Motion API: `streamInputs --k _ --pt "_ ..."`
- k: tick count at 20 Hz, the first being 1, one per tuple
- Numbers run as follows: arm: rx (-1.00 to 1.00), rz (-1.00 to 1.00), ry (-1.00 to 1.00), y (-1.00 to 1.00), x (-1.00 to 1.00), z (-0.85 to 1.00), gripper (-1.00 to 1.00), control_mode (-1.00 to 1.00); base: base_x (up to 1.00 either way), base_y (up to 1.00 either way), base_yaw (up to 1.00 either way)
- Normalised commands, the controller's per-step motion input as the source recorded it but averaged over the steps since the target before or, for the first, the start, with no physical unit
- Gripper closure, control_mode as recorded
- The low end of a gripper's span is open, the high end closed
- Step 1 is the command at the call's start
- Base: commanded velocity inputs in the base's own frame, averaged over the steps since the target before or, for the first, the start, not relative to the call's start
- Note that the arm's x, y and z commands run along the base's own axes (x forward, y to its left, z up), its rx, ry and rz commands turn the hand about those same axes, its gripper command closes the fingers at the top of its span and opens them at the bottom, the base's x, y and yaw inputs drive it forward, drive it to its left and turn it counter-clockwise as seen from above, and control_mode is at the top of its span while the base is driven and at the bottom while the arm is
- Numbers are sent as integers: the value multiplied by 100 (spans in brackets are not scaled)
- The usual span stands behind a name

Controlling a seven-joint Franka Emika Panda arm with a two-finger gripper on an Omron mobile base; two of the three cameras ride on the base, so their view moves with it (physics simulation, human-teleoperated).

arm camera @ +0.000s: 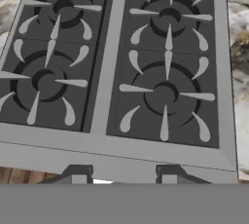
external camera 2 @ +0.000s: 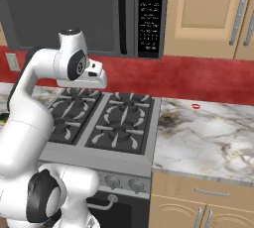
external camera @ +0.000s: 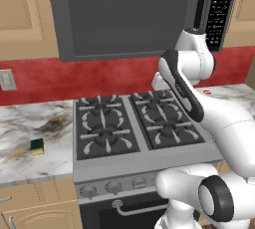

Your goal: Place the sponge inside the microwave to prepare for sanitizing.

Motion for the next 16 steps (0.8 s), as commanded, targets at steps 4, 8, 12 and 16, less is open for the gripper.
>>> streamInputs --k 4,8,12,16 --pt "0 0 -3 -1 -13 0 -100 -100 0 0 0" --pt "0 0 -23 -1 -66 6 -100 -100 0 0 0" --pt "0 -1 -20 0 -63 28 -100 -100 0 0 0" --pt "0 -17 -9 -29 -26 58 -100 -100 0 0 0"
